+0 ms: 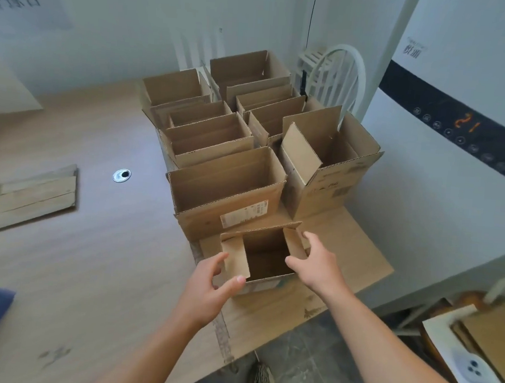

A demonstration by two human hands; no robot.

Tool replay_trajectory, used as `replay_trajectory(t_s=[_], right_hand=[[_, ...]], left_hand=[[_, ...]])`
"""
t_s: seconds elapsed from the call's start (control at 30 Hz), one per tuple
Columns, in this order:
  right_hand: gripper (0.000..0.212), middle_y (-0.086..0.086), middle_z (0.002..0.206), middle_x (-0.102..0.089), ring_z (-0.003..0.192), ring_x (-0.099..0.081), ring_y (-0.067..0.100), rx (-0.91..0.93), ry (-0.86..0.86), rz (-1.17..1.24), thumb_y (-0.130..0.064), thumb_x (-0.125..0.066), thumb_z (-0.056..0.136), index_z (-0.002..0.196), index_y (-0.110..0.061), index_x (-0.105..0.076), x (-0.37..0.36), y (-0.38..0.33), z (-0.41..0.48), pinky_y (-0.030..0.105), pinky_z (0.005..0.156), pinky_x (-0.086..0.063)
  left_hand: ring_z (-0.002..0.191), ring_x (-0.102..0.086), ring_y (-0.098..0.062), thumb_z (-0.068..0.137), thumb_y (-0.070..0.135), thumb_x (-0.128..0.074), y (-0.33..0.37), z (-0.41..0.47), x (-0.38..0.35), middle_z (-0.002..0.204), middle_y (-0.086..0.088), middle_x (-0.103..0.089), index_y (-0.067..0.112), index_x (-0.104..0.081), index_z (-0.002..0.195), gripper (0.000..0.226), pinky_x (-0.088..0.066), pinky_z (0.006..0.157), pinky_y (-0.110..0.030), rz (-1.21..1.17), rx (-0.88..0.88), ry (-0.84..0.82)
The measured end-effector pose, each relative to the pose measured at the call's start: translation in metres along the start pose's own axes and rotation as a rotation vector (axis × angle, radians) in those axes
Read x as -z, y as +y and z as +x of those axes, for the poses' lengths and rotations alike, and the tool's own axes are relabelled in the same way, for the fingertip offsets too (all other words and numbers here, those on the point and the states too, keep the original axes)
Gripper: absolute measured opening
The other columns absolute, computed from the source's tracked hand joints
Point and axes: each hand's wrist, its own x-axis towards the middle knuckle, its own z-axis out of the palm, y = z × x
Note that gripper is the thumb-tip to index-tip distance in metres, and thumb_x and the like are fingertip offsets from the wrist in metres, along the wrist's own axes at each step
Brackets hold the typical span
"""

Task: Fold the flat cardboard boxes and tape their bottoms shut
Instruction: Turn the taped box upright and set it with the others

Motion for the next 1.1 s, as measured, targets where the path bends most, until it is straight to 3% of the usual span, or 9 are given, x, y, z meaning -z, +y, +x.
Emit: replay_trajectory(t_s=[0.13, 0.27, 0.33, 0.43, 0.6, 0.77, 0.83, 1.0, 1.1], right_hand=[[0.043, -0.007, 0.119, -0.058, 0.095, -0.055, 0.005, 0.050, -0.006, 0.132, -0.040, -0.046, 0.097, 0.140, -0.040, -0.045, 0.004, 0.006, 0.006, 0.024, 0.069, -0.047], [0.037, -0.006, 0.122, -0.062, 0.107, -0.059, 0.013, 0.043, 0.030, 0.268, -0.033, -0.043, 0.102, 0.138, -0.032, -0.051, 0.010, 0.017, 0.013, 0.044, 0.094, -0.054], [0.037, -0.007, 0.128, -0.059, 0.112, -0.056, 0.012, 0.078, 0.071, 0.218, -0.032, -0.045, 0.102, 0.139, -0.033, -0.049, 0.012, 0.022, 0.015, 0.039, 0.096, -0.052], [0.044, -0.014, 0.133, -0.045, 0.117, -0.043, 0.005, 0.301, 0.183, -0.027, -0.042, -0.047, 0.100, 0.143, -0.034, -0.044, 0.014, 0.020, 0.010, 0.027, 0.093, -0.039], [0.051, -0.007, 0.137, -0.049, 0.132, -0.037, 0.015, 0.812, 0.202, -0.384, -0.058, -0.046, 0.092, 0.135, -0.032, -0.054, 0.008, 0.003, -0.012, 0.039, 0.103, -0.036], [0.065, -0.015, 0.149, -0.030, 0.136, -0.026, 0.001, 0.465, 0.206, 0.081, -0.057, -0.059, 0.090, 0.148, -0.035, -0.037, 0.017, 0.020, -0.012, 0.032, 0.108, -0.028], [0.066, -0.012, 0.147, -0.032, 0.135, -0.029, 0.002, 0.477, 0.293, 0.093, -0.055, -0.059, 0.088, 0.146, -0.030, -0.041, 0.021, 0.030, -0.018, 0.030, 0.106, -0.028], [0.046, -0.003, 0.128, -0.054, 0.127, -0.045, 0.019, 0.977, 0.310, -0.423, -0.051, -0.060, 0.088, 0.127, -0.026, -0.057, 0.006, 0.040, -0.032, 0.042, 0.107, -0.035], [0.036, -0.009, 0.114, -0.063, 0.121, -0.054, 0.019, 0.885, 0.223, -0.657, -0.044, -0.074, 0.081, 0.114, -0.031, -0.064, -0.010, 0.025, -0.028, 0.061, 0.101, -0.042]], left_hand=[[0.127, -0.050, -0.019, 0.082, 0.063, -0.065, 0.017, 0.021, -0.002, 0.147, 0.003, -0.043, 0.028, -0.034, 0.147, 0.080, -0.048, 0.097, -0.035, 0.087, 0.103, 0.123], [0.109, -0.056, -0.018, 0.086, 0.040, -0.066, 0.030, 0.037, -0.002, 0.131, -0.001, -0.052, 0.022, -0.040, 0.143, 0.066, -0.051, 0.078, -0.026, 0.062, 0.208, 0.187], [0.103, -0.058, -0.015, 0.091, 0.032, -0.055, 0.030, 0.038, 0.003, 0.121, 0.002, -0.058, 0.024, -0.045, 0.140, 0.050, -0.051, 0.073, -0.026, -0.057, 0.210, 0.210], [0.105, -0.060, -0.016, 0.096, 0.025, -0.045, 0.026, 0.034, 0.010, 0.118, 0.003, -0.063, 0.026, -0.052, 0.134, 0.039, -0.058, 0.084, -0.039, -0.207, 0.233, 0.218], [0.105, -0.063, -0.012, 0.095, 0.033, -0.061, 0.018, 0.024, 0.014, 0.119, 0.008, -0.062, 0.034, -0.051, 0.132, 0.038, -0.057, 0.073, -0.026, -0.357, 0.134, 0.105], [0.113, -0.058, -0.011, 0.094, 0.043, -0.062, 0.013, 0.020, 0.010, 0.125, 0.011, -0.057, 0.037, -0.044, 0.140, 0.050, -0.056, 0.080, -0.025, -0.297, 0.098, 0.082], [0.113, -0.058, -0.009, 0.094, 0.045, -0.060, 0.008, 0.016, 0.008, 0.126, 0.013, -0.054, 0.037, -0.043, 0.140, 0.050, -0.056, 0.080, -0.024, -0.333, 0.118, 0.086], [0.114, -0.060, -0.009, 0.099, 0.036, -0.054, -0.012, 0.006, 0.007, 0.126, 0.010, -0.061, 0.032, -0.054, 0.133, 0.034, -0.056, 0.084, -0.026, -0.335, 0.130, 0.108], [0.114, -0.059, -0.008, 0.101, 0.035, -0.051, -0.015, 0.006, 0.008, 0.122, 0.013, -0.063, 0.033, -0.056, 0.131, 0.030, -0.052, 0.089, -0.027, -0.262, 0.099, 0.108]])
